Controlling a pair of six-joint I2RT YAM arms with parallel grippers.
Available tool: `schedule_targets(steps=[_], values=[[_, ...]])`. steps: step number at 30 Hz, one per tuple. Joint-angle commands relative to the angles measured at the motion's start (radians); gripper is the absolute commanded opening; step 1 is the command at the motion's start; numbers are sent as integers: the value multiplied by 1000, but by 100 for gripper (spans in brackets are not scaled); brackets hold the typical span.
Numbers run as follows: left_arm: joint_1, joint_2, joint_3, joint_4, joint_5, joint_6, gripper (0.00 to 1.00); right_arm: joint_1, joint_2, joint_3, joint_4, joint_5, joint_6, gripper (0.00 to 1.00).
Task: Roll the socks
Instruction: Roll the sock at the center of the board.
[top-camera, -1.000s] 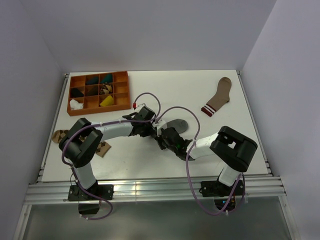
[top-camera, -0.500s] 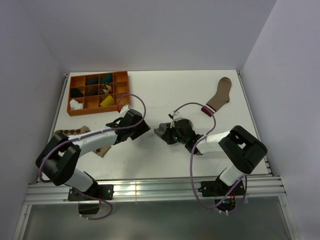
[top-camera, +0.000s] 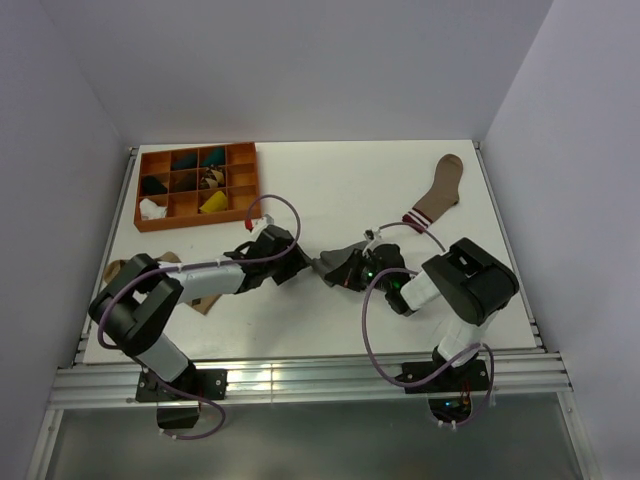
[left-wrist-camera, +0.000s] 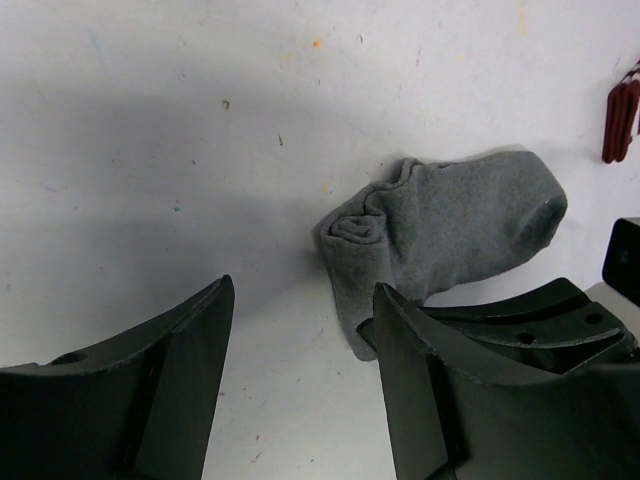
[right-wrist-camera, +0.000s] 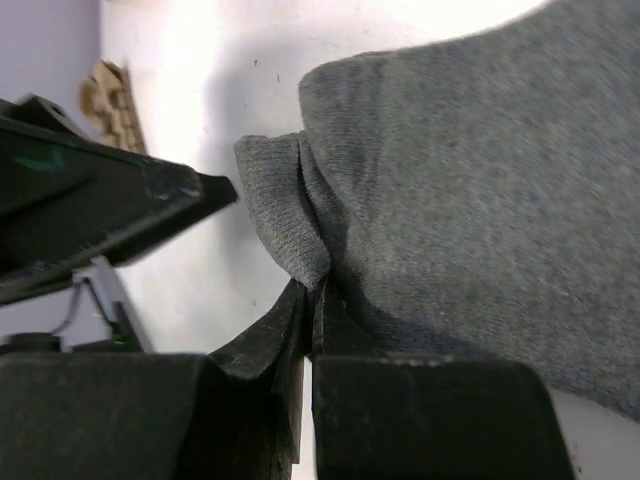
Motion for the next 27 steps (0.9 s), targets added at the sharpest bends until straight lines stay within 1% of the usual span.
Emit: schedule_targets(steps=[1,4,6,13,18,27], values=[[-14,19,41,56,19,-14,63,-23,53,-49,100,-39,131,0],[-17,43,41,64,19,-17,62,-35,91,-60,149,-57,189,0],[-19,52,40,74,19,-19,62,-36,112,-58,146,-52,212,0],[-22,85,41,113,22,-8,61,-52,134,-60,141,-65,234,0],[-20,115,55,105,21,0,59,-56,137,-60,135,-66,239,0],[-26,181,89,70,44,16,48,-59,132,-57,127,-66,234,0]])
